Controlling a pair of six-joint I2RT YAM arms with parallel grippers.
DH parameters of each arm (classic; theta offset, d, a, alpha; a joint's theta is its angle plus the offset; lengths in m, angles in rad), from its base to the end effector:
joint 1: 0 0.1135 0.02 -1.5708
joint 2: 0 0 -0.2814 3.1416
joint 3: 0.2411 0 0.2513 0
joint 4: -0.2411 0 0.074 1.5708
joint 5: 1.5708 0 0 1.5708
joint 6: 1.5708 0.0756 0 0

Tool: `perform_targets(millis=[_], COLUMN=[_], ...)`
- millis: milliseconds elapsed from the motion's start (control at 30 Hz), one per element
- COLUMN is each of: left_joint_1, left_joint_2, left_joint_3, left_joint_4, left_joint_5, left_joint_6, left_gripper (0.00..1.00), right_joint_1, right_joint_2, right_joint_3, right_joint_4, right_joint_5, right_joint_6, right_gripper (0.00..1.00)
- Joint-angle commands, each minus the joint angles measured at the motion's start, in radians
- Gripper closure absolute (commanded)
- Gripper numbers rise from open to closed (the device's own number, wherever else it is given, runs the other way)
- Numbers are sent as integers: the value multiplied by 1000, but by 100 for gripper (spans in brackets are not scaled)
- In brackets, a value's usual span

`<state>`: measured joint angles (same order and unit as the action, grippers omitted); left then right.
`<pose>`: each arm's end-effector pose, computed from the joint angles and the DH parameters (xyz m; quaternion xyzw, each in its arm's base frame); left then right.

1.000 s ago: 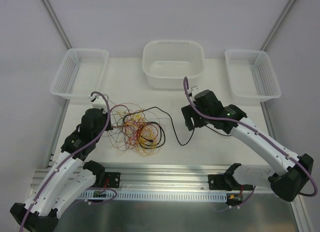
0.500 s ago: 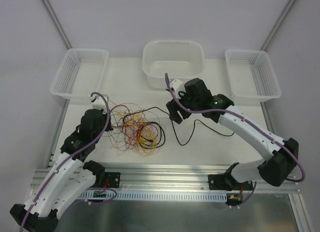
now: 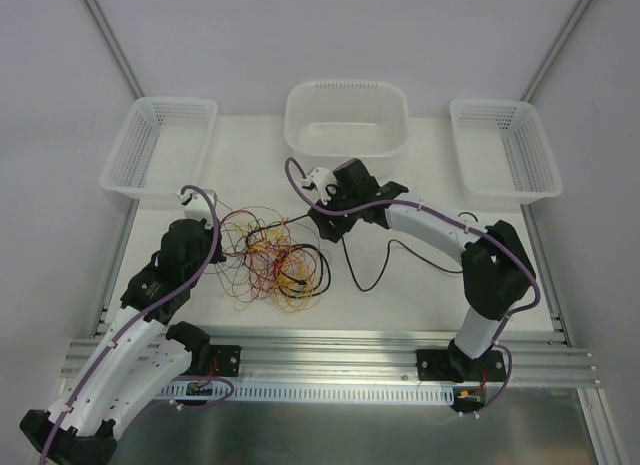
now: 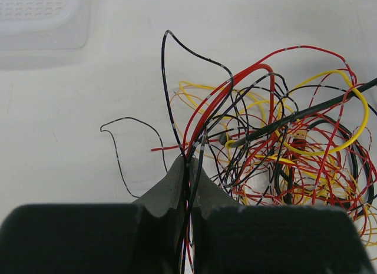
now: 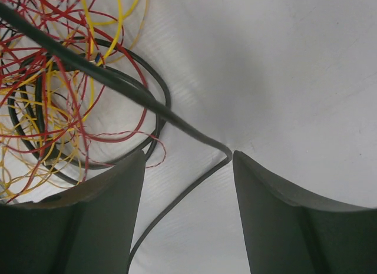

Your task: Untangle the cables

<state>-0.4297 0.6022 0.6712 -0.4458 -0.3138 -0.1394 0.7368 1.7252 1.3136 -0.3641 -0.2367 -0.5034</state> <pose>0.1580 -0.0467 0.2959 0.0312 0.8210 -0.0318 0.5692 0.2964 0.2928 0.2456 -0.5692 0.7185 0.1529 0.3692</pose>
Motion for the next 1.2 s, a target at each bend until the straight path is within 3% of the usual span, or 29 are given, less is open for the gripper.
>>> perform_targets(millis=[0, 233, 333, 433, 567, 767, 967, 1167], left_joint_1=[11, 11, 12, 12, 14, 12, 12, 22], left_joint_2=[-2, 4, 4, 2, 7, 7, -9, 18], left_joint_3=[-4, -4, -4, -7, -5, -9, -12, 1], left_joint_4=[35, 35, 33, 35, 33, 27, 13, -17], left_joint_5=[18, 18, 15, 7, -4, -59, -128, -215], left_joint_6=[12, 15, 15, 15, 12, 3, -15, -48], left_gripper=[100, 100, 100, 100, 100, 100, 100, 100], right_joint_1=[-10, -19, -20, -17, -20, -19, -27, -128], right_joint_2=[28, 79, 108, 109, 62, -158, -416, -616], right_joint_3=[53, 81, 101, 99, 70, 52, 144, 171], right_joint_4=[114, 195, 186, 189, 191, 99, -91, -177], right_joint_5=[-18, -70, -118, -150, -156, -102, -33, -75], right_joint_6=[-12, 14, 20, 34, 54, 69, 123, 229], right_gripper=[36, 34, 39, 55, 99, 99, 99, 99])
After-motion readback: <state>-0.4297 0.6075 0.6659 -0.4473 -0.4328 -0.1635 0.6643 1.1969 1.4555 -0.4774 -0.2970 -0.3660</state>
